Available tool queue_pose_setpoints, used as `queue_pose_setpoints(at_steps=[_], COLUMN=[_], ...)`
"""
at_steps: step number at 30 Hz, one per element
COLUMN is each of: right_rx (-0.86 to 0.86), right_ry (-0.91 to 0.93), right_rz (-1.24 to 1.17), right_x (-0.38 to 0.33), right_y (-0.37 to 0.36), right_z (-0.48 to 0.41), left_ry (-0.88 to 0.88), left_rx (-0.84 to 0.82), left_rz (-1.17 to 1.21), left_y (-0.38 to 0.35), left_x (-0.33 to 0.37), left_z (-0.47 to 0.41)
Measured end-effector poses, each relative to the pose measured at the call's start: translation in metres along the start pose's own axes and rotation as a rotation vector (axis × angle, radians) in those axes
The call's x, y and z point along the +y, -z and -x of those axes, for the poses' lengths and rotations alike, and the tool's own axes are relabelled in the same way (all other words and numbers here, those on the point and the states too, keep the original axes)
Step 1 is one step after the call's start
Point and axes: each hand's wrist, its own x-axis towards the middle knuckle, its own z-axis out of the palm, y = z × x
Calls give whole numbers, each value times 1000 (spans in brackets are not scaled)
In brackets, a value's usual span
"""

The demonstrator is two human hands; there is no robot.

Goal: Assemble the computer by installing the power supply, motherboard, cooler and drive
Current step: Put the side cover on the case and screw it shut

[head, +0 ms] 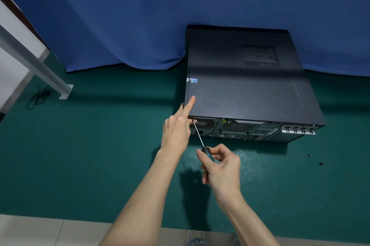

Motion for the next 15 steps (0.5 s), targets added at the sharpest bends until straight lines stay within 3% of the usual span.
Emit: queue_pose_setpoints(at_steps=[10, 15], right_rx=[-32, 17], right_ry=[-36, 54], right_rz=[-62, 105], right_x=[-2, -6], right_y=[4, 2], right_z=[-3, -1], left_ry=[-7, -1], left_rx=[7, 1], left_rz=[-6, -17], left_y=[1, -1], left_x=[1, 0], left_z=[1, 0])
